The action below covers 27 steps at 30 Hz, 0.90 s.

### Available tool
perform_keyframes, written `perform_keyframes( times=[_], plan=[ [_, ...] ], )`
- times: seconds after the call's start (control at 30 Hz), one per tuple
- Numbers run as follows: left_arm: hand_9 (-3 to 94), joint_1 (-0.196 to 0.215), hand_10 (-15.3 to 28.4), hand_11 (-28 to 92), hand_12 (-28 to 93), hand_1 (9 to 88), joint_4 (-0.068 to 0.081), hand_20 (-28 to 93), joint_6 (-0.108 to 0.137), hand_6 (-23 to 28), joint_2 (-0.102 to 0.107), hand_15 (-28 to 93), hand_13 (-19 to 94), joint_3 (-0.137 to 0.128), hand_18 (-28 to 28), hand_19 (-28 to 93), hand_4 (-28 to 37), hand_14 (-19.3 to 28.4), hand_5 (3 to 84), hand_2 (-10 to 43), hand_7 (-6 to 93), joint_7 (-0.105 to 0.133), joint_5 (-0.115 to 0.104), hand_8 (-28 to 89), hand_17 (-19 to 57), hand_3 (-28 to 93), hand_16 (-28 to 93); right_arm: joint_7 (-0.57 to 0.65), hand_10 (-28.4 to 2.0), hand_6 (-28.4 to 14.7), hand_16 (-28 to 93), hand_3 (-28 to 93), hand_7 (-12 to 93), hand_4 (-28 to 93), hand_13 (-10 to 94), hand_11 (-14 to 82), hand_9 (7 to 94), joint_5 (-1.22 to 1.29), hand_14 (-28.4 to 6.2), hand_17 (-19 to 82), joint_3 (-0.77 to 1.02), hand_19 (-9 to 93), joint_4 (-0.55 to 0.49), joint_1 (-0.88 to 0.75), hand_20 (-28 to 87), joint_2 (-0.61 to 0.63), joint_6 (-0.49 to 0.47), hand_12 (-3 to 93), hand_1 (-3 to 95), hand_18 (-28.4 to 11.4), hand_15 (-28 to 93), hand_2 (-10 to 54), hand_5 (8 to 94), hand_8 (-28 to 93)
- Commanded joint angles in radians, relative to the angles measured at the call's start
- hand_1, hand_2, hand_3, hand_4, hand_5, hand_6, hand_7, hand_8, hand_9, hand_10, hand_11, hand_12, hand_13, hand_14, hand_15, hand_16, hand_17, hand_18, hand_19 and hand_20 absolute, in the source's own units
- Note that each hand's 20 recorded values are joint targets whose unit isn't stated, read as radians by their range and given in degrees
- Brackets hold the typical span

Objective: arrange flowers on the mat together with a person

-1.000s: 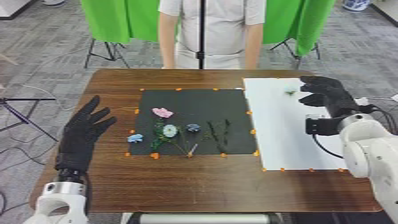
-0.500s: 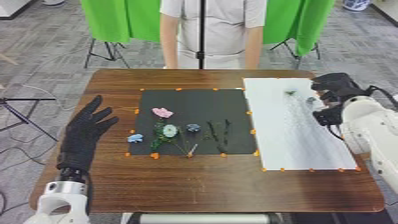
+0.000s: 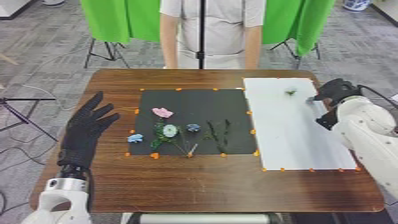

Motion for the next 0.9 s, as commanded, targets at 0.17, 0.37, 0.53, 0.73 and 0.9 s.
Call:
perform_keyframes(
  times=[0.17,0.37,0.53,0.73,0.9],
  plan=[
    [33.9,-0.017,15.8,20,9,23.3,0.013,13,-0.007,2.9,0.008,38,27,0.014,26.0,45,-28.1,24.1,33.6,4.4,11.0,0.002,-0.009,-9,-9.4,80,-5,0.039,-11.9,4.2,11,81,21,-28,47,14.7,47.5,-0.024,-11.3,14,-0.077,65,0.039,0.073,25,-0.039,0.008,14.3,37.0,-21.7,46,-8.6,45.4,-15],
    [33.9,-0.025,15.8,20,9,23.3,0.016,13,0.003,3.0,0.016,38,27,0.026,26.0,45,-28.0,24.0,33.4,4.3,10.9,0.022,-0.02,-9,-9.3,80,-5,0.045,-12.0,3.8,11,81,20,-28,46,14.6,45.9,-0.036,-11.4,13,-0.085,65,0.066,0.1,25,-0.064,-0.02,14.4,36.8,-22.0,46,-8.8,41.4,-15],
    [34.1,-0.033,15.9,20,9,23.4,0.02,12,0.007,2.9,0.024,38,27,0.032,26.0,45,-27.9,24.0,34.1,4.3,11.1,0.035,-0.026,-9,-9.4,80,-5,0.055,-11.9,4.5,10,81,21,-28,47,14.9,46.7,-0.042,-11.4,13,-0.072,65,0.079,0.094,25,-0.072,-0.051,14.4,36.9,-22.1,46,-8.9,42.8,-15],
    [34.1,-0.039,16.0,20,9,23.5,0.017,12,0.002,3.0,0.023,38,27,0.03,26.0,45,-27.8,24.0,34.0,4.2,11.1,0.025,-0.025,-9,-9.4,80,-5,0.057,-11.7,5.3,11,81,23,-28,49,17.4,50.9,-0.081,-10.5,14,-0.062,65,0.09,0.086,25,-0.089,-0.104,14.9,37.7,-21.7,46,-8.9,46.1,-15],
    [34.1,-0.053,16.1,20,9,23.5,0.021,12,-0.004,3.3,0.021,38,27,0.035,26.0,46,-27.7,24.0,33.8,4.2,11.1,0.024,-0.024,-9,-9.4,80,-5,0.06,-11.7,5.2,11,80,24,-28,50,20.1,52.9,-0.112,-10.4,14,-0.061,65,0.102,0.08,26,-0.098,-0.134,15.0,37.9,-21.5,46,-9.2,48.6,-16]
  ],
)
